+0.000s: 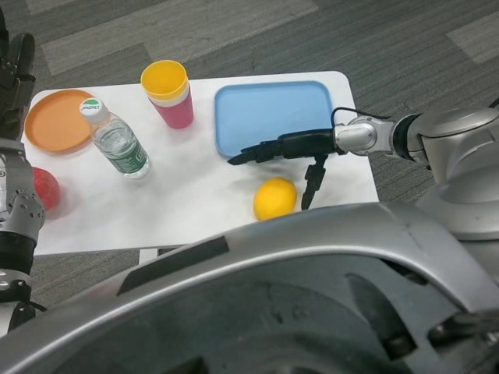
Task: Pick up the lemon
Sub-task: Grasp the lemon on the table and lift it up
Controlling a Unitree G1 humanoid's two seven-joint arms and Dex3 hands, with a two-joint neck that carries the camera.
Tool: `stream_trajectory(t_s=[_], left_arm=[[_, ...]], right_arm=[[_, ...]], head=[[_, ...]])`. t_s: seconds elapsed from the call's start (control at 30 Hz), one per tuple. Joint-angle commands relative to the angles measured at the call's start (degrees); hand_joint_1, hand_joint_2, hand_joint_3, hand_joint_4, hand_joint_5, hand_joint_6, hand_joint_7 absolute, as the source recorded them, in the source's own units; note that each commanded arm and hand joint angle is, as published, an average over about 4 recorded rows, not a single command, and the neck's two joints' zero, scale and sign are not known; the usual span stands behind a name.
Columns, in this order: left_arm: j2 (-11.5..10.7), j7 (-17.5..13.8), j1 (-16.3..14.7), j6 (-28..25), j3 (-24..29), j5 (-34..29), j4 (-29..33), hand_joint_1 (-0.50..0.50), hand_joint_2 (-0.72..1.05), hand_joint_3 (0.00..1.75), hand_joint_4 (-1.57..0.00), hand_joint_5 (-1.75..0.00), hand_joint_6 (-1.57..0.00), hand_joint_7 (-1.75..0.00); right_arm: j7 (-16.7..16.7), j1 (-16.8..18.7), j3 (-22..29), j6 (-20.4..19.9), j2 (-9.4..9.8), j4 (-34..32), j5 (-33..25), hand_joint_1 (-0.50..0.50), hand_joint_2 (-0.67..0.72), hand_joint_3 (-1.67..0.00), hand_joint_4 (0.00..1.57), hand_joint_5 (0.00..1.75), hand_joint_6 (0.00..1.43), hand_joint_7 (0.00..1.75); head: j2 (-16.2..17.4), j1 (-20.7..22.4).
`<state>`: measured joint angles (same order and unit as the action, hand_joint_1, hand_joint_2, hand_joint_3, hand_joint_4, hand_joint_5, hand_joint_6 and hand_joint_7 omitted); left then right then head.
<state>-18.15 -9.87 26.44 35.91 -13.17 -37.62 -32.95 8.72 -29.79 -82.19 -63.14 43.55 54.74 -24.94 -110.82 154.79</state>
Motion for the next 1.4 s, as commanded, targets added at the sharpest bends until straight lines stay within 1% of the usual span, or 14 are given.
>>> stream_trajectory(t_s=[0.03,0.13,0.27,0.4,0.5,0.57,0.67,0.77,0.87,1.03,1.13,1.23,1.33,1.4], left_arm=[[-0.46,0.11,-0.31,0.17,-0.10,0.43,0.65,-0.46,1.05,0.09,0.00,-0.21,0.00,-0.14],[-0.48,0.11,-0.34,0.13,-0.12,0.36,0.61,-0.46,1.05,0.09,0.00,-0.21,0.00,-0.14],[-0.39,0.11,-0.38,0.13,-0.41,0.14,0.43,-0.46,1.05,0.09,0.00,-0.21,0.00,-0.14],[-0.39,0.11,-0.34,0.04,-0.54,0.07,0.24,-0.46,1.05,0.09,0.00,-0.21,0.00,-0.14],[-0.39,0.11,-0.31,0.04,-0.67,-0.04,0.15,-0.46,1.05,0.09,0.00,-0.21,0.00,-0.14],[-0.42,0.11,-0.25,0.04,-0.82,-0.08,0.06,-0.46,1.05,0.09,0.00,-0.21,0.00,-0.14],[-0.48,0.11,-0.07,0.04,-1.11,-0.17,-0.27,-0.46,1.05,0.09,0.00,-0.21,0.00,-0.14],[-0.53,0.11,0.17,0.04,-1.48,-0.45,-0.71,-0.46,1.05,0.09,0.00,-0.21,0.00,-0.14],[-0.55,0.11,0.34,0.04,-1.72,-0.61,-1.15,-0.46,1.05,0.09,0.00,-0.21,0.00,-0.14],[-0.57,0.11,0.39,0.04,-1.97,-0.81,-1.54,-0.46,1.05,0.09,0.00,-0.21,0.00,-0.14],[-0.57,0.11,0.54,0.04,-2.27,-0.89,-2.05,-0.46,1.05,0.09,0.00,-0.21,0.00,-0.14],[-0.53,0.11,0.67,0.04,-2.73,-1.05,-2.47,-0.46,1.05,0.09,0.00,-0.21,0.00,-0.14],[-0.48,0.16,0.72,0.04,-2.87,-1.16,-2.60,-0.46,1.05,0.09,0.00,-0.21,0.00,-0.14],[-0.48,0.18,0.72,0.06,-2.91,-1.20,-2.67,-0.46,1.05,0.09,0.00,-0.21,0.00,-0.14]], right_arm=[[-0.42,-1.10,-1.06,-0.65,-0.09,0.19,0.91,-0.17,-0.54,-0.20,0.00,0.00,0.00,0.00],[-0.77,-1.06,-1.48,-1.09,-0.05,0.19,1.70,-0.17,-0.54,-0.24,0.00,0.00,0.00,0.00],[-1.12,-1.06,-2.09,-1.24,0.00,0.19,2.88,-0.17,-0.48,-0.32,0.00,0.00,0.00,0.00],[-1.25,-1.08,-4.07,-1.16,-0.03,0.37,2.97,-0.17,-0.48,-0.32,0.00,0.00,0.00,0.00],[-1.25,-1.12,-5.08,-1.13,-0.20,1.27,3.15,-0.22,-0.45,-0.32,0.00,0.00,0.00,0.00],[-1.25,-1.15,-5.83,-1.18,-0.31,1.93,3.15,-0.26,-0.41,-0.36,0.00,0.00,0.00,0.00],[-1.29,-1.45,-6.84,-1.20,-0.44,2.91,3.15,-0.29,-0.41,-0.40,0.00,0.00,0.00,0.00],[-1.40,-1.83,-7.52,-1.20,-0.71,3.64,3.15,-0.29,-0.41,-0.44,0.00,0.00,0.00,0.00],[-1.51,-2.24,-8.00,-1.18,-1.19,4.06,3.15,-0.29,-0.37,-0.50,0.00,0.00,0.00,0.00],[-1.73,-2.88,-8.40,-1.07,-1.70,4.52,3.04,-0.23,-0.32,-0.61,0.00,0.00,0.00,0.00],[-2.13,-3.56,-9.23,-0.92,-2.90,5.70,2.97,-0.20,-0.29,-0.71,0.00,0.00,0.00,0.00],[-2.22,-3.83,-9.70,-0.67,-3.61,6.47,2.93,-0.17,-0.29,-0.67,0.01,0.00,0.00,0.00],[-2.15,-4.09,-10.07,-0.43,-3.65,6.52,2.84,-0.16,-0.30,-0.73,0.03,0.00,0.00,0.03],[-1.93,-4.35,-10.38,-0.19,-3.65,6.54,2.73,-0.15,-0.29,-0.81,0.05,0.07,0.00,0.07]], head=[[0.25,0.05],[0.50,0.24],[0.83,0.41],[0.97,0.29],[1.48,0.34],[1.66,0.31],[1.70,0.14],[2.02,0.18],[2.25,0.23],[2.69,0.17],[3.00,0.45],[3.30,0.62],[3.56,0.61],[3.69,0.76]])
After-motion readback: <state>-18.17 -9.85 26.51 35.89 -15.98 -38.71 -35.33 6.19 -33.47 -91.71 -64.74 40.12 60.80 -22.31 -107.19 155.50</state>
